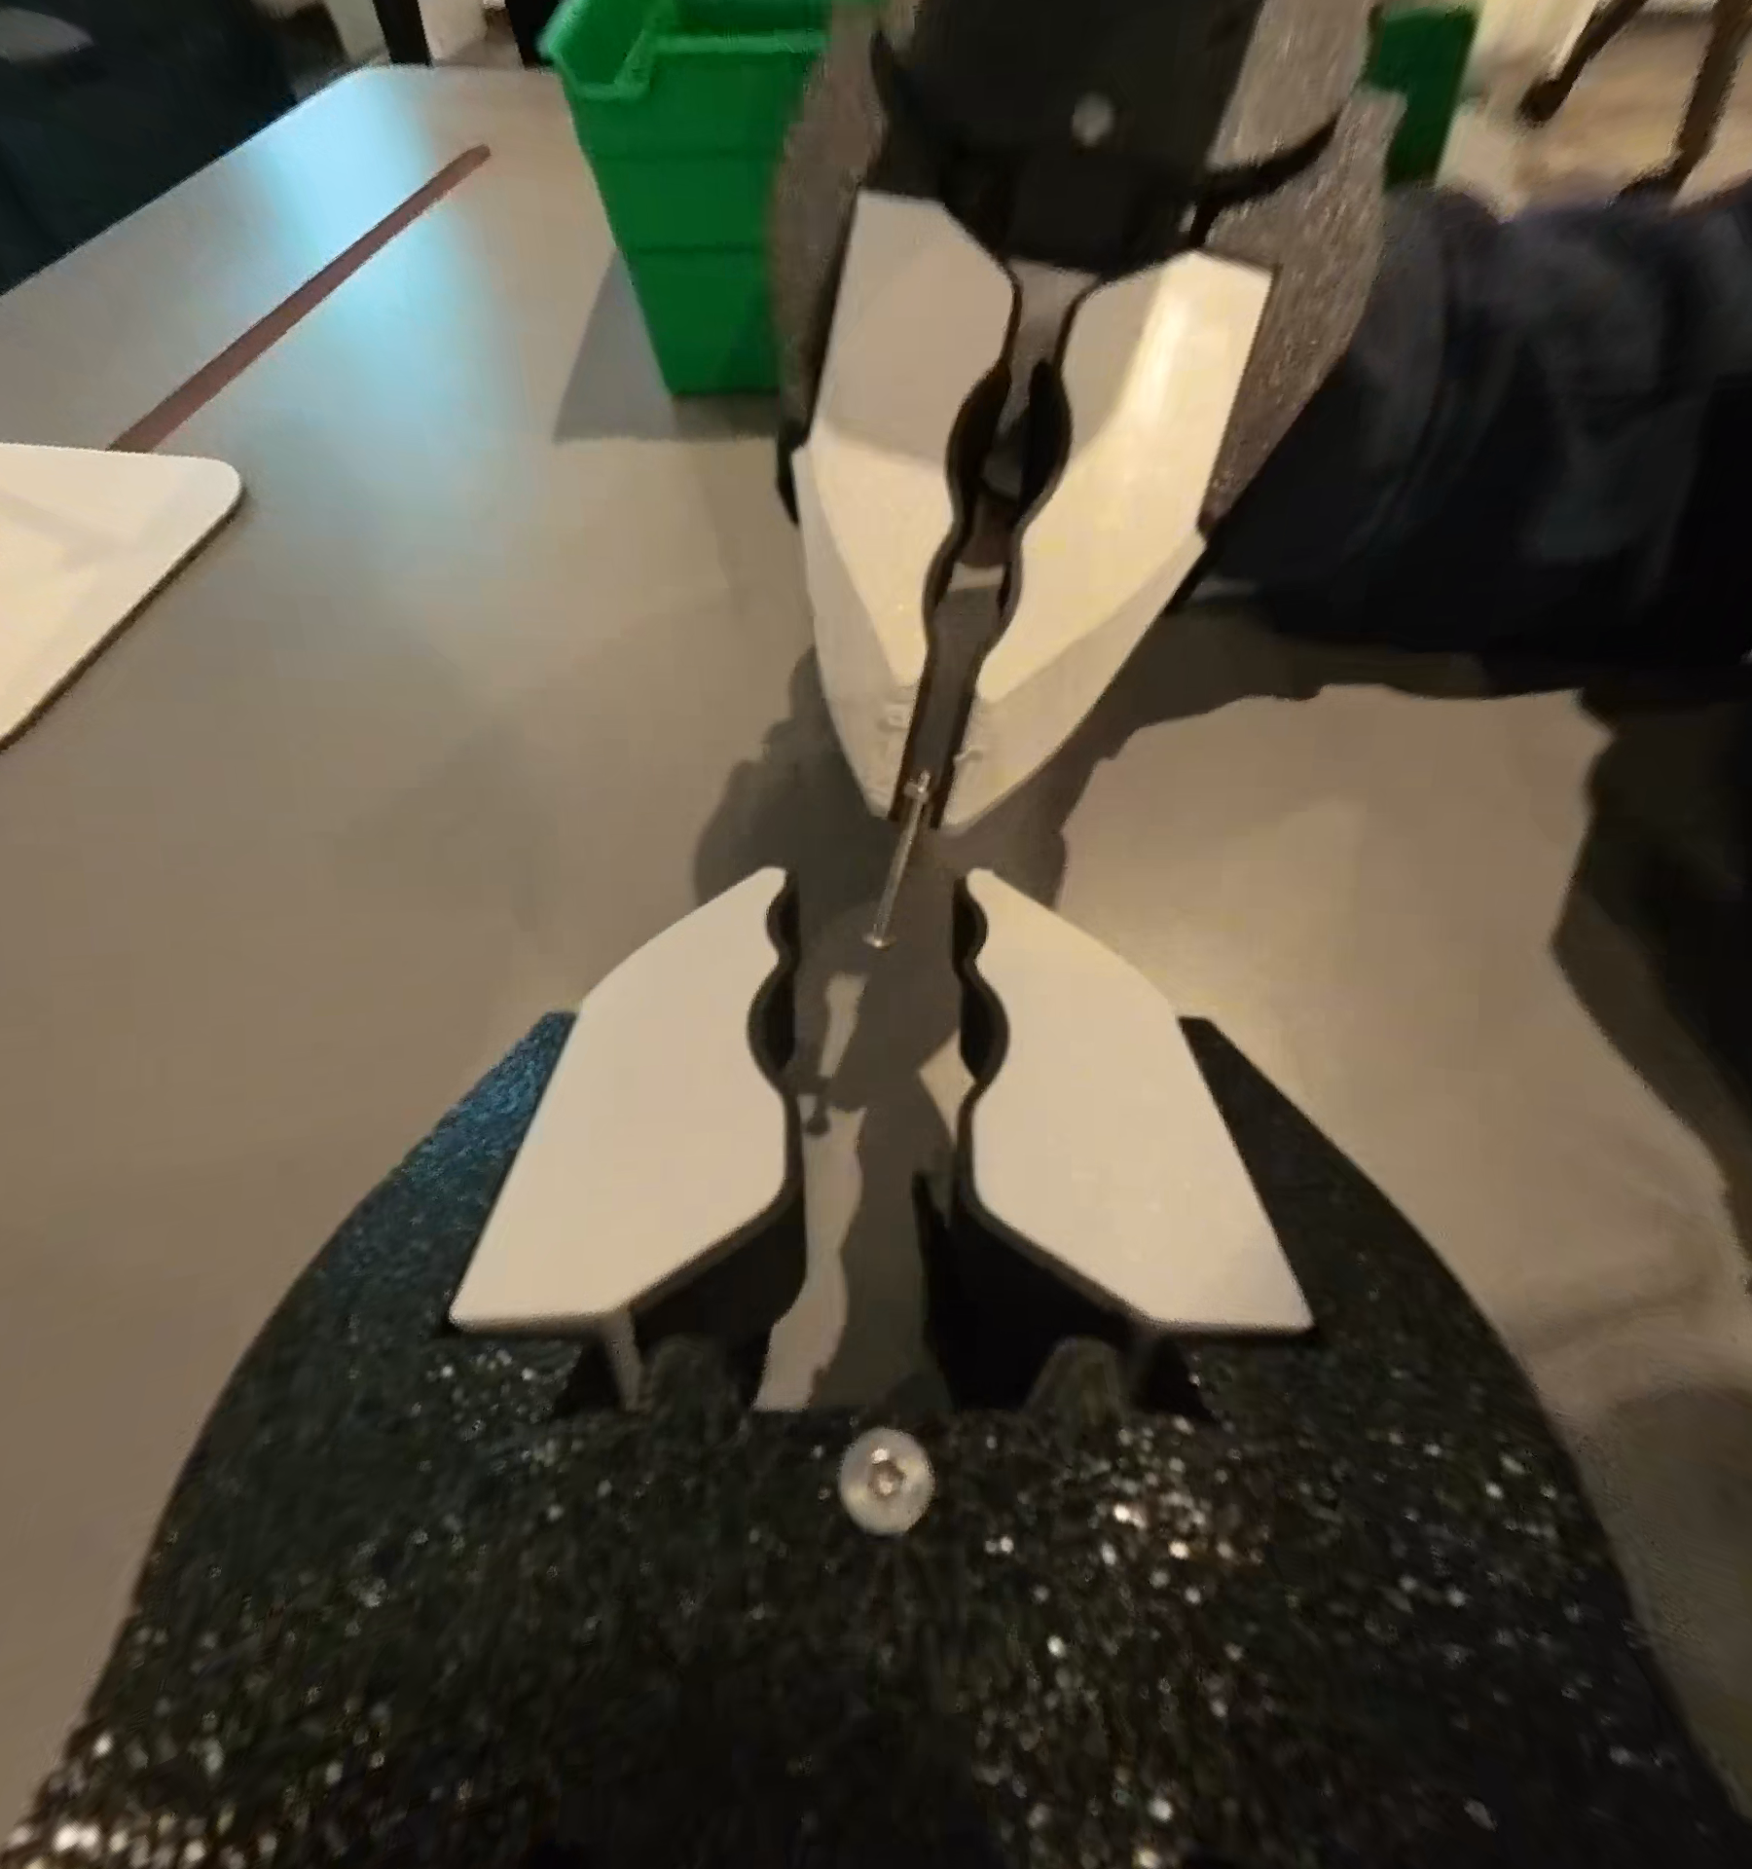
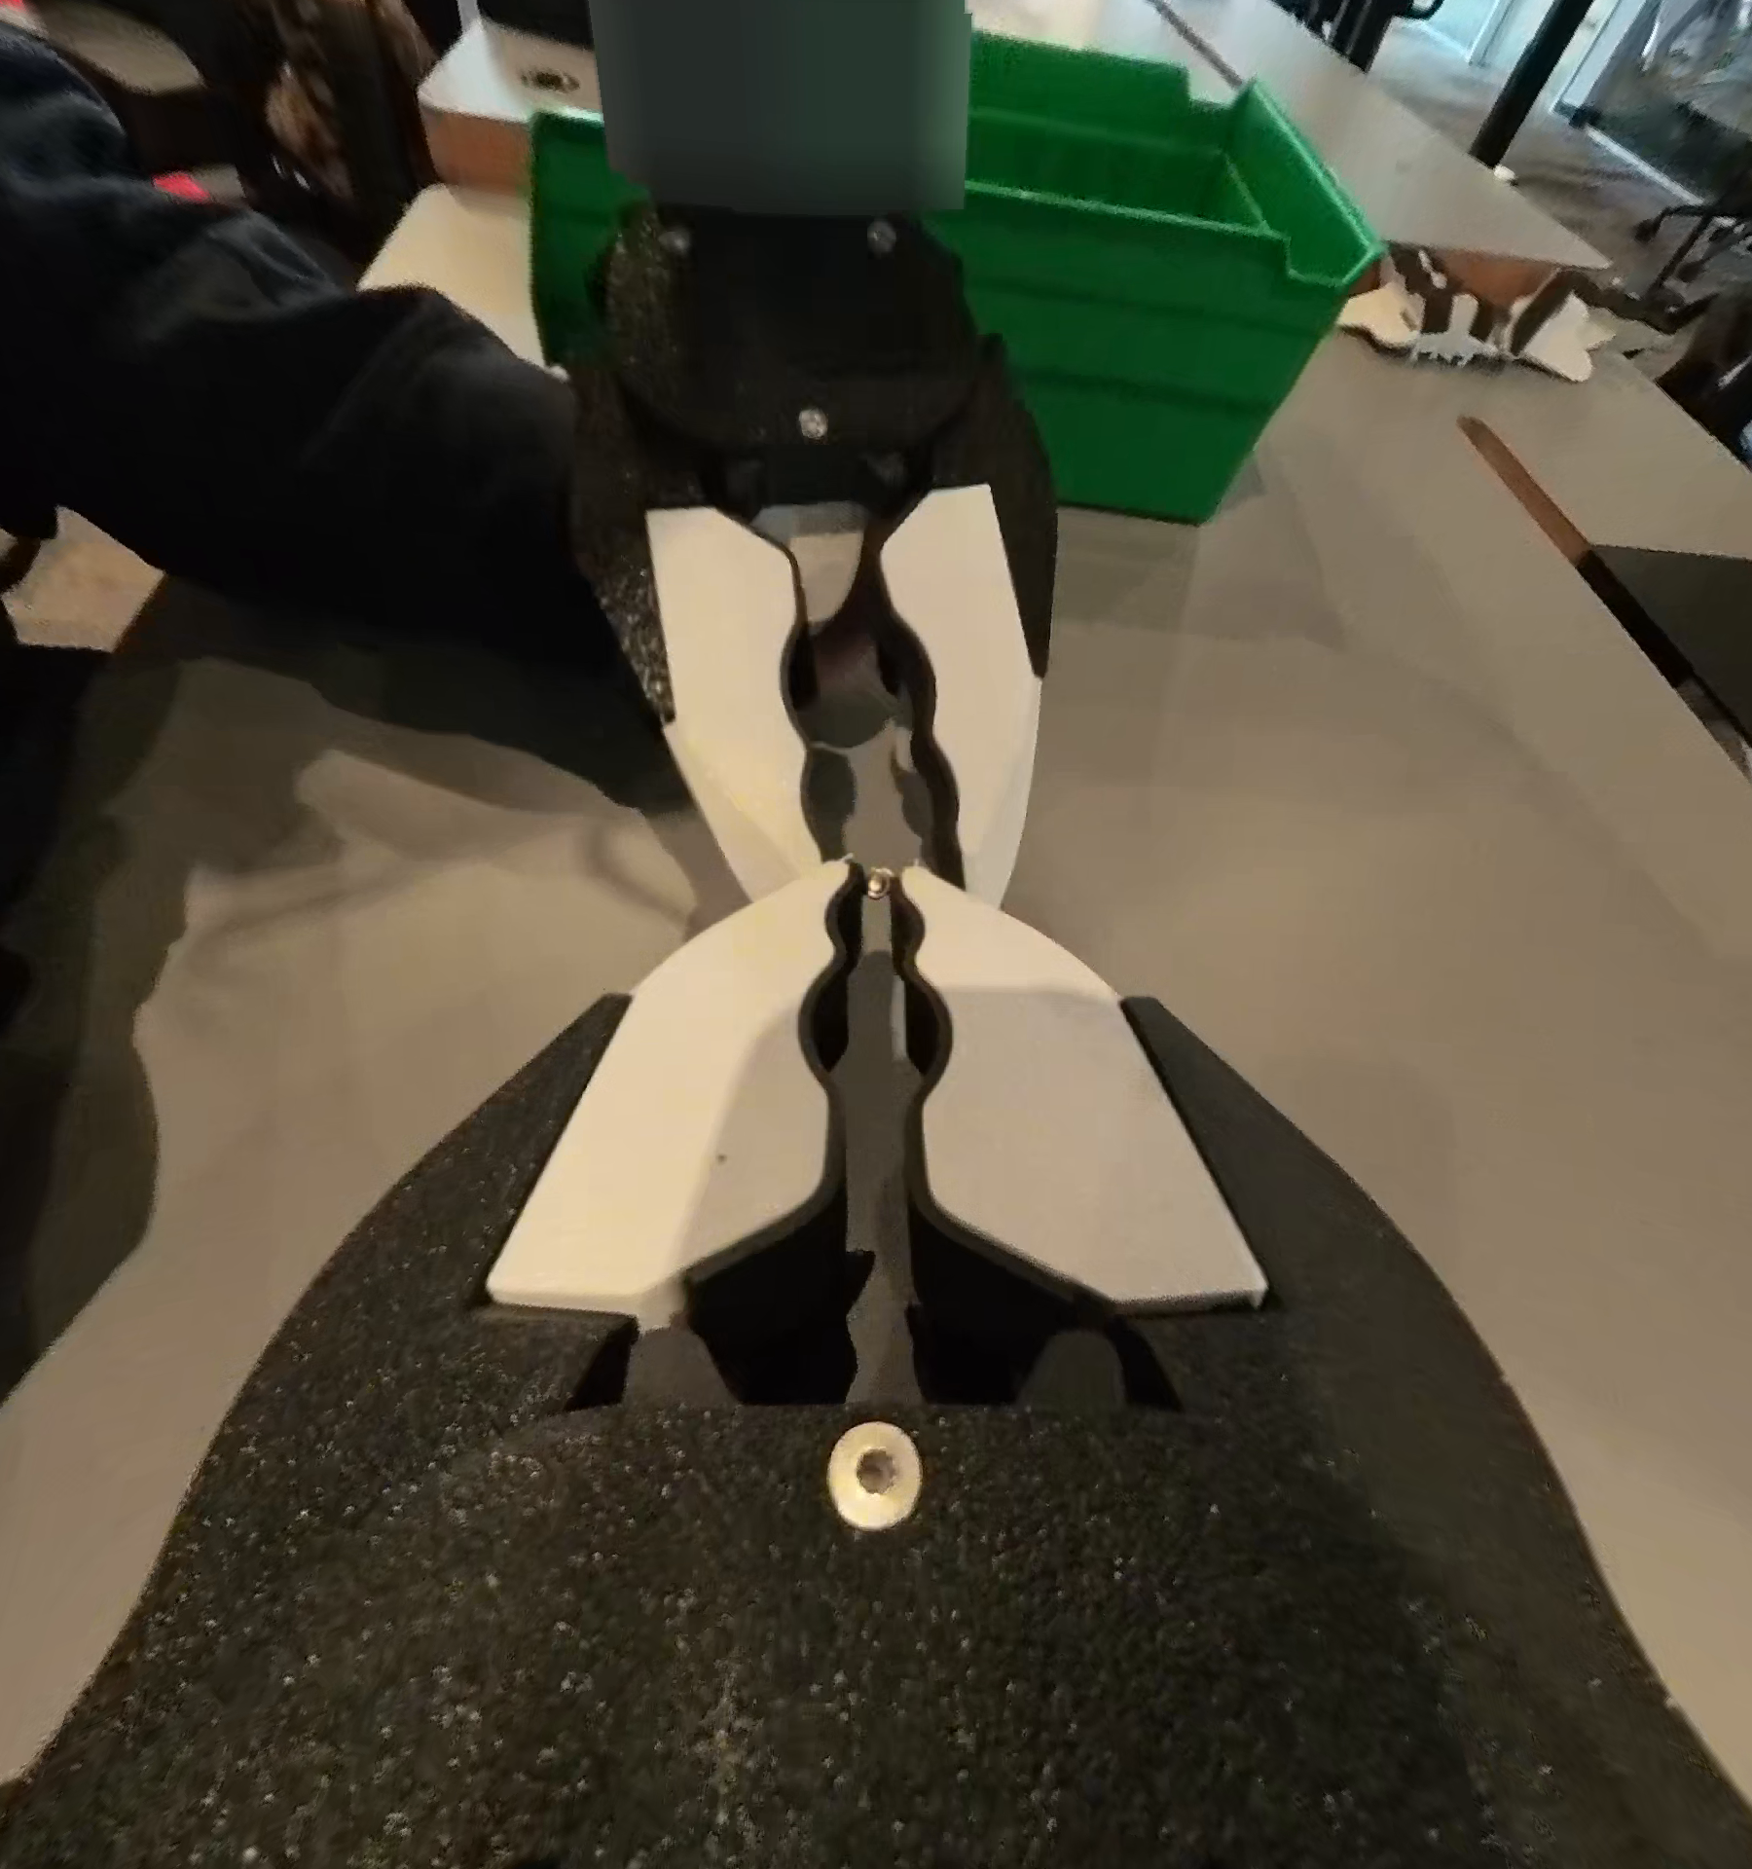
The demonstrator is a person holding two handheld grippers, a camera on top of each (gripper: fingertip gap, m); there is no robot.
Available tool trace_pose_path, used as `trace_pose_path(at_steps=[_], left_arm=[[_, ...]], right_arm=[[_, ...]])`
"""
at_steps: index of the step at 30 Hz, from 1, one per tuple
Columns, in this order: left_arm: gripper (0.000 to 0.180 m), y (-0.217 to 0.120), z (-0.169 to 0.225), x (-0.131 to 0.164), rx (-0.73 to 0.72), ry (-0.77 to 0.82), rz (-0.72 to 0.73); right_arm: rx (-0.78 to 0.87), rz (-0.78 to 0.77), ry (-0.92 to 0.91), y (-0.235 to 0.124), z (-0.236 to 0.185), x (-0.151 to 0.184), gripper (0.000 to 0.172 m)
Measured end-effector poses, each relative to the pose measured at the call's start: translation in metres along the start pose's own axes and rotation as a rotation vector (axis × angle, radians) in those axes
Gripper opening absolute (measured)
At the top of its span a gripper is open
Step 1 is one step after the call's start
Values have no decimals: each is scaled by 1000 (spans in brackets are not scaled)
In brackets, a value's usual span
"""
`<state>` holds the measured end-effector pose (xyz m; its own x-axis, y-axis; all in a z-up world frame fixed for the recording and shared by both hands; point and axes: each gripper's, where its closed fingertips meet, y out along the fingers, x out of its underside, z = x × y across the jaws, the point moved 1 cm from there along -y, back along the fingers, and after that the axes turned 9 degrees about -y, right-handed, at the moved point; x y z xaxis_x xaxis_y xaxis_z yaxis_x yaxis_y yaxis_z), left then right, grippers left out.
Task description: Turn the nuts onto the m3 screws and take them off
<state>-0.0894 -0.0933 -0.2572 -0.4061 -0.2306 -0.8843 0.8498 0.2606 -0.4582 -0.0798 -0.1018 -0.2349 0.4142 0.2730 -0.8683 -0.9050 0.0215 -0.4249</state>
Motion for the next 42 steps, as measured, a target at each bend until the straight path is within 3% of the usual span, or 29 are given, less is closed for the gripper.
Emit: trace_pose_path(at_steps=[3, 4, 6, 10, 12, 15, 22, 29, 33, 37, 42], left_arm=[[21, 7, 0, 11, -75, 101, -100], [6, 9, -1, 14, -108, 141, -129], [0, 11, -2, 14, -147, 180, -135], [0, 9, 13, -6, -42, 69, 1], [0, 1, 20, -22, 40, -25, 120], [0, -6, 22, -33, 110, -112, 204], [0, -8, 20, -33, 145, -150, 230], [0, -3, 10, -22, 79, -157, 190], [0, -20, 2, -40, 65, -211, 354], [0, -44, -3, -58, 208, -370, 575], [0, -45, 0, -59, 238, -372, 596]], right_arm=[[-9, -12, -18, 4, -3, -1, 5], [-12, -7, -16, 4, -4, -1, 5], [-15, 9, -10, 4, -4, -3, 5], [6, 172, 1, -2, -1, -22, 6], [-17, 298, 43, -7, -3, -37, 23], [-80, 384, 110, -8, -7, -47, 29], [-54, 395, 129, -10, 0, -41, 22], [46, 380, 169, -20, 20, -26, 17], [26, 346, 246, -24, 26, -15, 24], [-121, 323, 358, -3, 10, -19, 24], [-20, 311, 324, 18, 10, -26, 18]])
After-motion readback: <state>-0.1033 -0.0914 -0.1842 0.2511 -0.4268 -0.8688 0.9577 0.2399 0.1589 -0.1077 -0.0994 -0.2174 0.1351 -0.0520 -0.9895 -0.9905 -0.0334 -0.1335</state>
